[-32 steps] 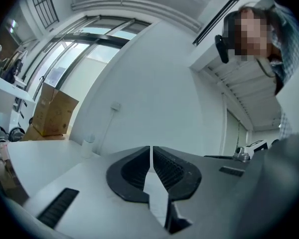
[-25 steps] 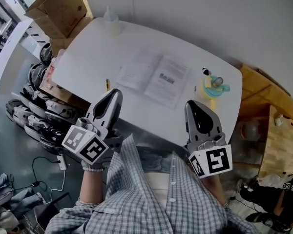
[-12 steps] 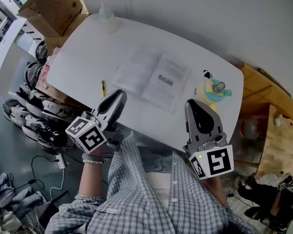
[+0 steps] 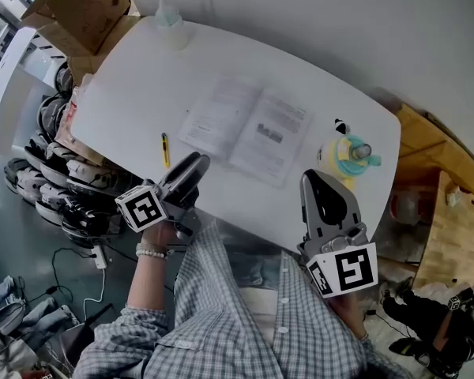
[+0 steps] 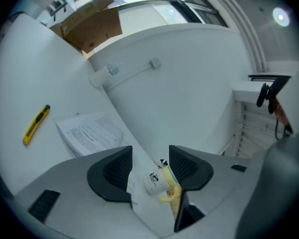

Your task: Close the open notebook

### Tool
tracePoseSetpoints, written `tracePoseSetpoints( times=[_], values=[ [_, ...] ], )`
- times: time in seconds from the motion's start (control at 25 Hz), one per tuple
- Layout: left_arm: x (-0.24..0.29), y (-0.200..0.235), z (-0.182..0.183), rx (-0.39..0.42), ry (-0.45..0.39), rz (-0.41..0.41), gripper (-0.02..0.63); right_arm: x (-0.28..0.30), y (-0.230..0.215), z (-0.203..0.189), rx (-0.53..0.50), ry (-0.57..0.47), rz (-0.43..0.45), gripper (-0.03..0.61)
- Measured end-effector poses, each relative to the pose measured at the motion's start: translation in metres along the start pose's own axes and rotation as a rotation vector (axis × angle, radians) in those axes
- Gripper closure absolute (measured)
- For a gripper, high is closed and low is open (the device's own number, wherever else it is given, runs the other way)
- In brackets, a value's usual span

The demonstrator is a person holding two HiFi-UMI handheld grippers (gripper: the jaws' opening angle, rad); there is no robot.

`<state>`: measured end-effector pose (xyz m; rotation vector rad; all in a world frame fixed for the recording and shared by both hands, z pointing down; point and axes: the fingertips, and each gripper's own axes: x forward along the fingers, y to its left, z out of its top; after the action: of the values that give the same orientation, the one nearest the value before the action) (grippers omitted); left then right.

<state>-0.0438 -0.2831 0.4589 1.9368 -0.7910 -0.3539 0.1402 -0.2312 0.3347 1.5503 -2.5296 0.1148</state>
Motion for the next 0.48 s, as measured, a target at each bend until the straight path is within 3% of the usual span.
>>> tracePoseSetpoints(
  times=[0.2, 0.48],
  values=[
    [0.004, 0.030, 0.000, -0.194, -0.060, 0.006, 0.382, 0.010, -0.002, -0.010, 0.019, 0.034, 0.010, 0.555],
    [0.016, 0.071, -0.015, -0.326, -0.060, 0.077, 0.373, 0.022, -0.004, -0.022, 0.027, 0.070, 0.028, 0.555]
  ],
)
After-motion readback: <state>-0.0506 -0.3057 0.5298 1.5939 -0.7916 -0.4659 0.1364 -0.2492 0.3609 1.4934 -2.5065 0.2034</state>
